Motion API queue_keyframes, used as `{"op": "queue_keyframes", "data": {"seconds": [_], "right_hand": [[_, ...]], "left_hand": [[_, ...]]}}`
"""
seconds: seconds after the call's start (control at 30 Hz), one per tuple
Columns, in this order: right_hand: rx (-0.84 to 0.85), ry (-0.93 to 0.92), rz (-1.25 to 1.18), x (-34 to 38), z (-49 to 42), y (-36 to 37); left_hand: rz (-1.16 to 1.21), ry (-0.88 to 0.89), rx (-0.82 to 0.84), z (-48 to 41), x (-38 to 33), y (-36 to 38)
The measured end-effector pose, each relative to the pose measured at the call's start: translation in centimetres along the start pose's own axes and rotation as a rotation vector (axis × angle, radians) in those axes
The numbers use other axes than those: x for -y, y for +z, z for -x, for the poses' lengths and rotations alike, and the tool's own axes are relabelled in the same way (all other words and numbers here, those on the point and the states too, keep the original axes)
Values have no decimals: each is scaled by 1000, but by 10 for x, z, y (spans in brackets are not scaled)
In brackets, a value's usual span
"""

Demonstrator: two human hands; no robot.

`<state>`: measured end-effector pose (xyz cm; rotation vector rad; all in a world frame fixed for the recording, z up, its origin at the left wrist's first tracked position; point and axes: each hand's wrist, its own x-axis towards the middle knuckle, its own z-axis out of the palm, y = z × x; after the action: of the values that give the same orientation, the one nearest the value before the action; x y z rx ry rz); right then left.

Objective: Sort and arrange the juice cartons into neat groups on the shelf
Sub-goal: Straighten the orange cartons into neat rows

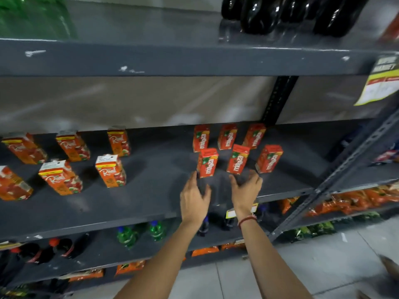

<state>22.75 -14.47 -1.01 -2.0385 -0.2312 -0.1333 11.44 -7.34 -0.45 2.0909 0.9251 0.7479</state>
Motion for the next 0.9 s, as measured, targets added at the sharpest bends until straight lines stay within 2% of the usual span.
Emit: {"op": "queue_keyframes", "data": {"seconds": [0.17, 0.5, 0.67, 0.9], "right_hand": [[104, -8, 56, 4, -23, 13], [87, -48, 118, 1, -36, 23], [145, -97, 116, -5, -39, 15], [180, -105, 72, -7, -37, 7]], "left_hand": [[-5, -159, -147, -14, -21, 41], [-3, -393, -439, -38, -31, 67], [-28, -399, -470, -37, -34, 68], [-37, -366, -420, -32, -31, 66]]}}
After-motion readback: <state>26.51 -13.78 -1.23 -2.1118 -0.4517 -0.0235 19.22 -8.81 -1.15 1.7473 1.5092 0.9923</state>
